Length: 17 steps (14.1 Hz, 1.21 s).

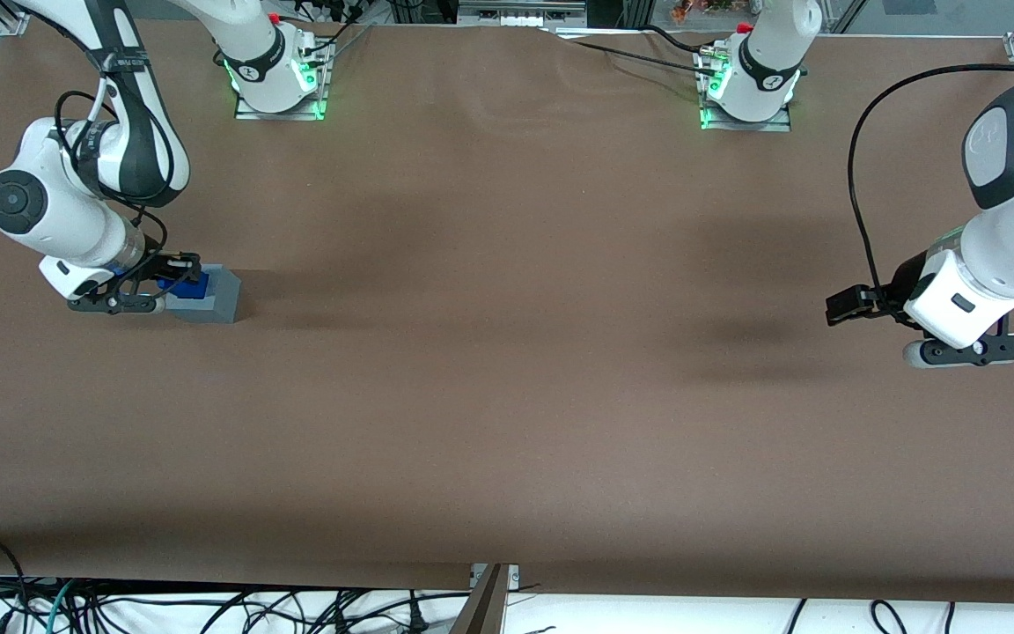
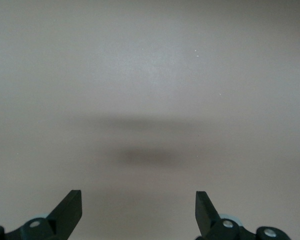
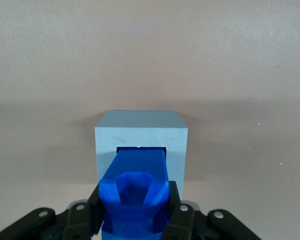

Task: Insert blue part into gray base with right arm
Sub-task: 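Lower and press the blue part into the gray base's hole, then open the right gripper to release the blue part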

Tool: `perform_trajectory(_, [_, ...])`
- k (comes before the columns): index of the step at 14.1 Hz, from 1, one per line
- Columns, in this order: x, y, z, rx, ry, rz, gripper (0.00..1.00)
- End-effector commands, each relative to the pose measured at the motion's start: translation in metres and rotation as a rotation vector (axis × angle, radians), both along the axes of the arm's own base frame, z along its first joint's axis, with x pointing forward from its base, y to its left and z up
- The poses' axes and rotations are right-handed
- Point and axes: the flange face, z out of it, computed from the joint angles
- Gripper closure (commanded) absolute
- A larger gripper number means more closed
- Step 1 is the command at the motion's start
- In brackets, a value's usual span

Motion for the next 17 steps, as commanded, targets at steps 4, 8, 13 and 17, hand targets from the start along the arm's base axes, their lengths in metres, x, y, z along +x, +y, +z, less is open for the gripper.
perform_trajectory(4, [-0.002,0.003,0.000,0.009,-0.006,-0.014,0.01])
perform_trajectory(8, [-0.001,0.003,0.006,0.013,-0.015,-0.016,0.00])
perform_trajectory(13, [-0.003,0.004,0.023,0.029,0.003,-0.016,0.00])
perform_trajectory(17, [0.008,0.005,0.094,0.056,0.073,-0.011,0.00])
